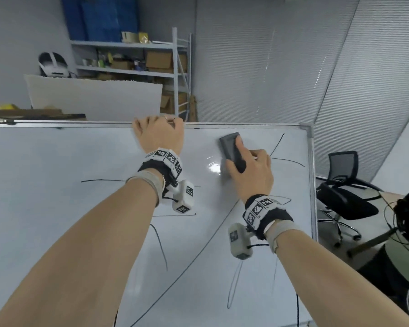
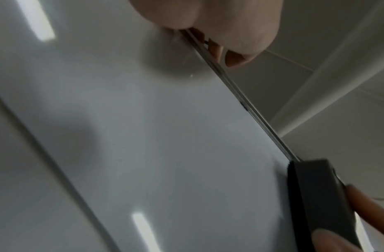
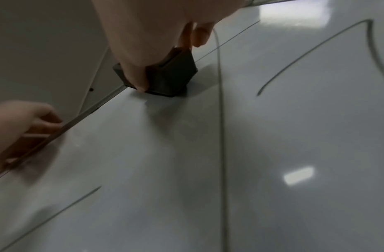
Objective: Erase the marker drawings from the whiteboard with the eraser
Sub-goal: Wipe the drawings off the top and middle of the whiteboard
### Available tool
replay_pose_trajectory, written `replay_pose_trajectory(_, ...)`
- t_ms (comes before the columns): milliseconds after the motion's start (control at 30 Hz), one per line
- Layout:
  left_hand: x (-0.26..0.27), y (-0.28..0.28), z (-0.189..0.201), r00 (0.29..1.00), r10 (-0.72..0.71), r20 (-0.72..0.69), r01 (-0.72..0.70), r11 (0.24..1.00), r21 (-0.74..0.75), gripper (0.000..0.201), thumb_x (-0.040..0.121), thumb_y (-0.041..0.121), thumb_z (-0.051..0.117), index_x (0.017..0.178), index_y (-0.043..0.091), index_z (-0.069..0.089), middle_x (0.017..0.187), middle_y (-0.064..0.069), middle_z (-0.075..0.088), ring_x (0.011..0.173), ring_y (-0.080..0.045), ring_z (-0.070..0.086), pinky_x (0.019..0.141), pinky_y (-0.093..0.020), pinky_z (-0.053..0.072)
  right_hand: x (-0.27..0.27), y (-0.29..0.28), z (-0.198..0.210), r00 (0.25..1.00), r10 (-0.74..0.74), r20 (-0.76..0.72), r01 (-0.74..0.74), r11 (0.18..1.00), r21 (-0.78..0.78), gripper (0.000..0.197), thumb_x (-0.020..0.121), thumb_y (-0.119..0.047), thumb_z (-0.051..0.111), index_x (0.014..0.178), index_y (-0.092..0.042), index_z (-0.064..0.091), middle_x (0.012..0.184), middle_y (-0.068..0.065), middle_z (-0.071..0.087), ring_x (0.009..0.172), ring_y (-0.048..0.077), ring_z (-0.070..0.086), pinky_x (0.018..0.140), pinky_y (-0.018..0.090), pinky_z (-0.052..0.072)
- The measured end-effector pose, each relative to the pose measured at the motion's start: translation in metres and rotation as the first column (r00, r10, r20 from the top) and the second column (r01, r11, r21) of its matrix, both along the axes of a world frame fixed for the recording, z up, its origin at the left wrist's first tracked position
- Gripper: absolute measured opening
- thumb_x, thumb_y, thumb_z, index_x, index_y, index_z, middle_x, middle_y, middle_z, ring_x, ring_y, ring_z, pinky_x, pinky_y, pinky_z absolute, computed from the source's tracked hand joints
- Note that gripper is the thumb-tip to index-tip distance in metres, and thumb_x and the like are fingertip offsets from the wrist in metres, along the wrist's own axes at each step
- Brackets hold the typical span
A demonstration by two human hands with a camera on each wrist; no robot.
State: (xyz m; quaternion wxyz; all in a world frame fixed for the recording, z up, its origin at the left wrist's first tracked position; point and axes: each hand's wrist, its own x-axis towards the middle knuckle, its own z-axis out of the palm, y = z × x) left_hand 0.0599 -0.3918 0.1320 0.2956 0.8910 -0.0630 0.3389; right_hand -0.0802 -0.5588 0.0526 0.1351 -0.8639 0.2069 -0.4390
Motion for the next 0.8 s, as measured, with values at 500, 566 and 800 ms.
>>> replay_pose_trajectory(500, -0.035, -0.123, -0.017, 0.996, -0.089, 0.021, 0.088, 0.995, 0.041, 0.043, 0.088, 0.041, 0.040, 0.118, 0.022, 0.063, 0.124, -0.006, 0.052, 0.134, -0.028, 0.036, 0.122, -0.051, 0.001, -0.032, -0.147, -0.003, 0.968, -0.215, 0.133, 0.195, 0.970, 0.147, 0.052, 0.088, -0.045, 0.063, 0.138, -0.039, 0.052, 0.113, 0.010, 0.053, 0.105, 0.030, 0.048, 0.087, 0.049, 0.050)
replay_pose_trajectory(566, -0.029, -0.120, -0.016, 0.997, -0.080, -0.017, 0.081, 0.996, 0.029, 0.047, 0.088, 0.045, 0.039, 0.121, 0.022, 0.062, 0.133, -0.007, 0.049, 0.139, -0.026, 0.031, 0.122, -0.049, -0.002, -0.024, -0.136, 0.005, 0.985, -0.093, 0.145, 0.081, 0.993, 0.087, 0.051, 0.087, -0.045, 0.064, 0.136, -0.038, 0.056, 0.110, 0.008, 0.053, 0.103, 0.028, 0.047, 0.089, 0.043, 0.046)
replay_pose_trajectory(800, -0.026, -0.126, -0.017, 0.997, -0.074, -0.003, 0.074, 0.997, -0.003, 0.043, 0.091, 0.043, 0.040, 0.121, 0.023, 0.062, 0.138, -0.008, 0.048, 0.142, -0.026, 0.028, 0.122, -0.047, -0.002, -0.015, -0.138, 0.020, 0.994, 0.032, 0.101, -0.019, 0.991, -0.133, 0.050, 0.089, -0.046, 0.065, 0.138, -0.037, 0.054, 0.108, 0.009, 0.055, 0.098, 0.028, 0.050, 0.085, 0.041, 0.045)
